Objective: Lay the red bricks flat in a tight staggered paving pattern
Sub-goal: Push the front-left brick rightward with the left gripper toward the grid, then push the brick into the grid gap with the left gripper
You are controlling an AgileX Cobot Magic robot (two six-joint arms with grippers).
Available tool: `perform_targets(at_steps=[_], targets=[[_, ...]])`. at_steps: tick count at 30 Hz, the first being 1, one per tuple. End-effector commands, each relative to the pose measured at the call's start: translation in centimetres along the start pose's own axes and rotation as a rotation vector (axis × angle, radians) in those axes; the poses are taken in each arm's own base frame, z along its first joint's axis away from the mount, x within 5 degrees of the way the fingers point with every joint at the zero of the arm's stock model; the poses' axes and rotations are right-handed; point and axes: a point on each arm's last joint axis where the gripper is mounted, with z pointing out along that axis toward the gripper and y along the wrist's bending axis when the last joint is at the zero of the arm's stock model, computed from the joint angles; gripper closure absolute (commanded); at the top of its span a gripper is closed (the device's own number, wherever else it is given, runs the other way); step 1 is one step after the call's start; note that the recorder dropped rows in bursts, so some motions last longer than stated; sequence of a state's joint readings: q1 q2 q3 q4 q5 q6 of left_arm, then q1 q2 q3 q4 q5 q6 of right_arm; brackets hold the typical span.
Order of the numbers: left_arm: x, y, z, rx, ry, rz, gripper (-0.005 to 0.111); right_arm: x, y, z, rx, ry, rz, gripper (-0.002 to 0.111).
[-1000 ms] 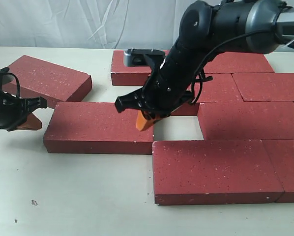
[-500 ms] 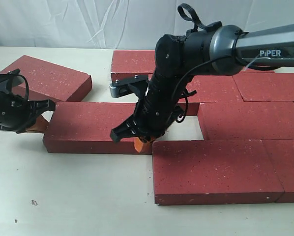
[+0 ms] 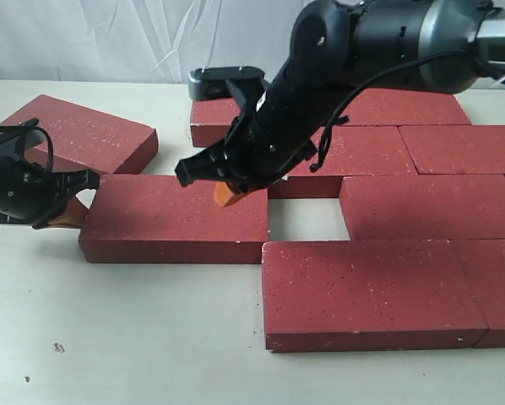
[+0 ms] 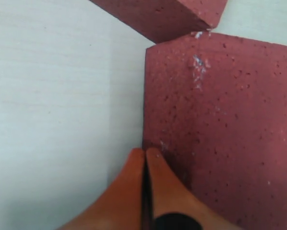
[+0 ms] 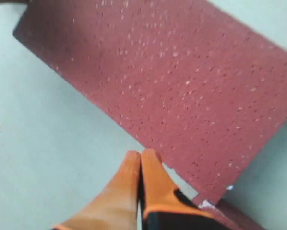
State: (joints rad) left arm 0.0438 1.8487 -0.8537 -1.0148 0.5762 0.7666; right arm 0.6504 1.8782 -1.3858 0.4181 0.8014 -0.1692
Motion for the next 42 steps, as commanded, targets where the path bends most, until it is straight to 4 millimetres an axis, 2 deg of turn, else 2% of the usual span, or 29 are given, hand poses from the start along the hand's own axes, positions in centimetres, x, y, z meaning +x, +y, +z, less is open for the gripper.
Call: perform_targets(at_steps=[1,7,15,19,25,33,38,42], targets=[[0.0,-0.4,0.1,0.026,0.011,-0.010,0.107,-0.6,-1.8,-1.8,0.023,-0.066,0.051,0.109],[0.4,-1.4,0.6,0.040,0.033,0.015,0.107,-0.8,-3.1,-2.2,0.030,-0.078,0.088,0.109],[1.7,-2.7,3.0,0.050,0.109,0.041,0.107,-0.8,-3.1,-2.2,0.030,-0.082,0.089,0.109],[2.0,-3.3,3.5,0.048,0.116,0.053,0.107,-0.9,-3.1,-2.2,0.032,-0.089,0.089,0.109],[1.7,-3.5,3.6,0.037,0.110,0.092,0.107,-0.9,-3.1,-2.2,0.036,-0.091,0.085,0.109],[-0.5,-2.8,1.9,-0.069,0.117,0.119,0.107,-0.8,-3.2,-2.2,0.044,-0.087,0.078,0.109],[-1.1,-3.7,1.3,-0.128,0.136,0.163,0.107,-0.9,-3.5,-2.2,0.078,-0.091,0.056,0.109],[-0.6,-4.7,1.7,-0.123,0.157,0.186,0.107,-0.9,-4.0,-2.2,0.134,-0.101,0.079,0.109]])
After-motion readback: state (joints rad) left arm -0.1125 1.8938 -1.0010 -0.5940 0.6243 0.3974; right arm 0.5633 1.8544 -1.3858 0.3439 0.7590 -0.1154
